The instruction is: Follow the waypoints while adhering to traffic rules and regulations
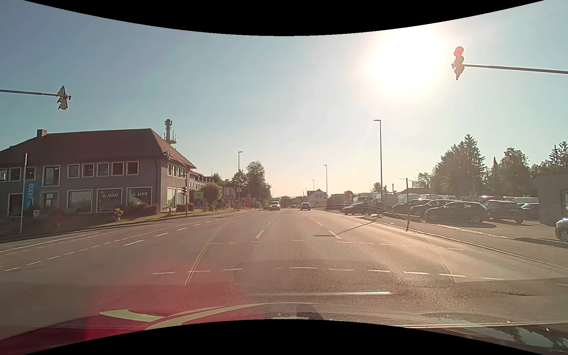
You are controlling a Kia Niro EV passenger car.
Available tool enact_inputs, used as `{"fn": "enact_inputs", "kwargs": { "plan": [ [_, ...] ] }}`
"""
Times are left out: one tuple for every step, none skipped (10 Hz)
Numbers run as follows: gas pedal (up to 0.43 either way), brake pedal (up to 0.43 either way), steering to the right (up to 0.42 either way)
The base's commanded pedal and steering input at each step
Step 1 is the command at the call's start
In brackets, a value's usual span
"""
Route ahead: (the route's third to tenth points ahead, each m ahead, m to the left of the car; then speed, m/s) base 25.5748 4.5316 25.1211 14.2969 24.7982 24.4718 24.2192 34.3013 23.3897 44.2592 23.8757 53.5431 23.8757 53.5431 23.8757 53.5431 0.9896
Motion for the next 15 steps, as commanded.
{"fn": "enact_inputs", "kwargs": {
  "plan": [
    [0.0, 0.226, 0.0],
    [0.0, 0.226, 0.0],
    [0.0, 0.226, 0.0],
    [0.0, 0.226, 0.0],
    [0.0, 0.226, 0.0],
    [0.0, 0.226, 0.0],
    [0.0, 0.22, -0.001],
    [0.0, 0.201, -0.002],
    [0.0, 0.189, -0.002],
    [0.0, 0.189, -0.002],
    [0.0, 0.183, -0.002],
    [0.0, 0.183, -0.001],
    [0.0, 0.183, 0.0],
    [0.0, 0.201, 0.0],
    [0.0, 0.22, 0.0]
  ]
}}
